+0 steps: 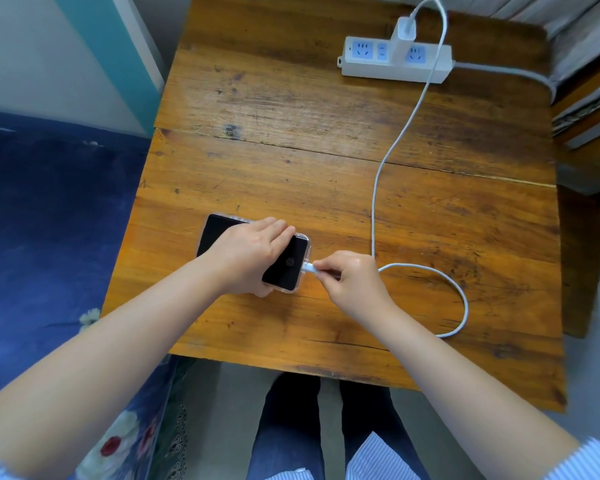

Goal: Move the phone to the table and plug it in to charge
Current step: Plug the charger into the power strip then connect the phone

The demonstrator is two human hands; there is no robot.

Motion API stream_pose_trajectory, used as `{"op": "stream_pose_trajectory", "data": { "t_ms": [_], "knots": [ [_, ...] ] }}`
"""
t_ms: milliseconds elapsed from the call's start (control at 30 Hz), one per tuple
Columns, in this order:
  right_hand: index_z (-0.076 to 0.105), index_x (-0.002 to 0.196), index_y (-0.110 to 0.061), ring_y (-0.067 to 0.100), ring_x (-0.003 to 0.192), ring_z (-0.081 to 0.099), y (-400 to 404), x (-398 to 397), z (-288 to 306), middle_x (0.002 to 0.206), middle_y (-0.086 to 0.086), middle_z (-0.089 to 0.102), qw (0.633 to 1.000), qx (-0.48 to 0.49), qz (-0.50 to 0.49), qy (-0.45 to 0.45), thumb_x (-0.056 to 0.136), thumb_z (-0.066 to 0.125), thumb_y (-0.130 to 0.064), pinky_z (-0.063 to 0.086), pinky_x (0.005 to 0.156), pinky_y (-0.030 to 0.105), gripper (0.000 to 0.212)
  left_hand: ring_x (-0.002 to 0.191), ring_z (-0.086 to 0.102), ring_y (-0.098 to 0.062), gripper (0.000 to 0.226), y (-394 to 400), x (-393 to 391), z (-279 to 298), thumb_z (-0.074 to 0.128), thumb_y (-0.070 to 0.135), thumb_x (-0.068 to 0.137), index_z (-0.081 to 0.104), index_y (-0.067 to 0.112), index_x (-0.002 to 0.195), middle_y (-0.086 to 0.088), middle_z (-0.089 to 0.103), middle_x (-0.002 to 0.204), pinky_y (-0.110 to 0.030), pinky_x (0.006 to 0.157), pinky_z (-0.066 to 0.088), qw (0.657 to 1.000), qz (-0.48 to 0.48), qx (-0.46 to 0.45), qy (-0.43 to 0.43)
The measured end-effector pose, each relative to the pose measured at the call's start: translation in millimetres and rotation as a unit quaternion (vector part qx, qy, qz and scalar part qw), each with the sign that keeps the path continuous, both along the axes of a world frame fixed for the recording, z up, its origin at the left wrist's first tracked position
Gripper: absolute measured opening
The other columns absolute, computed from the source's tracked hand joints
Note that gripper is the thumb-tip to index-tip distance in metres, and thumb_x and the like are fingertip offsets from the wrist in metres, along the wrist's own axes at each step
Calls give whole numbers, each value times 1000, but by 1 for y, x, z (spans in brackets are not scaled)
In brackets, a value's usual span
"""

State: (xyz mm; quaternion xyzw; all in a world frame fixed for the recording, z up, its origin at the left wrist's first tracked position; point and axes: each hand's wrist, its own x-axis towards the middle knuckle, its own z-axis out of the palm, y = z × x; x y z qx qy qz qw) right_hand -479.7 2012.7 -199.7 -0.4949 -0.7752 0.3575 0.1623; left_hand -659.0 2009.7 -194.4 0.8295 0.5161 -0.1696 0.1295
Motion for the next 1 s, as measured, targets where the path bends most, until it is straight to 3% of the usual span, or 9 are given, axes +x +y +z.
{"op": "stream_pose_trajectory", "data": {
  "t_ms": [333,467,733,867,1000],
  "knots": [
    [61,108,-6,33,106,54,41,-22,-29,109,17,67,993,44,-30,-102,84,50,2,36,89,40,28,133,32,-23,100,50,-23,-8,75,39,65,19,8,142,-7,37,143,-35,100,41,995,102,-23,-2],
    [61,109,-5,33,106,54,58,-16,-33,109,17,67,986,85,-67,-128,84,48,4,33,92,40,29,130,35,-25,100,70,-24,-10,75,38,66,18,7,142,-9,38,142,-37,99,42,993,120,-12,11],
    [59,107,-4,34,98,46,82,-9,-40,100,20,54,975,69,-61,-201,83,46,8,34,86,40,30,129,34,-24,99,102,-17,-18,76,31,68,16,8,143,-8,37,141,-38,100,42,988,145,-41,29],
    [58,107,-1,36,95,48,82,-9,-40,98,23,56,976,88,-53,-194,81,48,11,37,85,43,31,135,27,-24,101,103,-18,-19,76,31,70,11,7,144,-9,29,147,-37,105,38,988,148,-44,34],
    [59,105,2,40,89,53,78,-6,-38,92,26,59,975,106,-46,-190,79,52,12,41,82,48,29,143,9,-26,94,85,-16,-22,66,36,80,5,4,144,-13,11,156,-35,118,15,991,130,-13,24]
  ]
}}
